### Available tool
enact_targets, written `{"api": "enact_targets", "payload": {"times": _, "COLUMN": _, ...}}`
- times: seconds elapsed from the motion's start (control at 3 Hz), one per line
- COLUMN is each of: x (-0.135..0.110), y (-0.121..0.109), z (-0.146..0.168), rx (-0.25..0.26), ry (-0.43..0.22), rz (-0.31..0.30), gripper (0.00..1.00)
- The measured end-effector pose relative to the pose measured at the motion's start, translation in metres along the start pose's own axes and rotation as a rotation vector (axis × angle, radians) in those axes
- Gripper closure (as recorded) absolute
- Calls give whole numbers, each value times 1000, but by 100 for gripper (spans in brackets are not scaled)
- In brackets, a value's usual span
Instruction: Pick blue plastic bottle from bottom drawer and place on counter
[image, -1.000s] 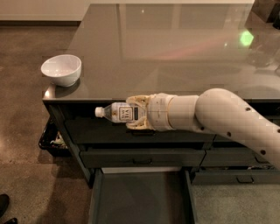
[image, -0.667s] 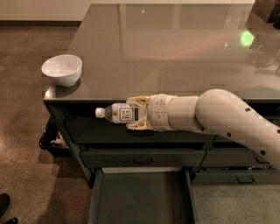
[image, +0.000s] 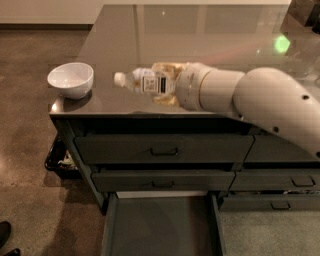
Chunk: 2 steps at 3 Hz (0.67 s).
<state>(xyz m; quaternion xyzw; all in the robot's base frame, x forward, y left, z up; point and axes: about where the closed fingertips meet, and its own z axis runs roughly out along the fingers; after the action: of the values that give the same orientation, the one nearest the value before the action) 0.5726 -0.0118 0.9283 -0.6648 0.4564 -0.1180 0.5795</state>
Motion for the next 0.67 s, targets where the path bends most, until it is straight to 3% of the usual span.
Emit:
{"api": "enact_targets", "payload": {"times": 0.33, "x": 18, "y": -25, "z": 8, "rx": 24, "ry": 43, "rz": -28, "gripper": 100}}
{"api": "enact_targets", "payload": {"times": 0.67, "x": 59, "y": -29, "z": 29, "rx": -9, "ry": 32, "rz": 102, "gripper": 100}}
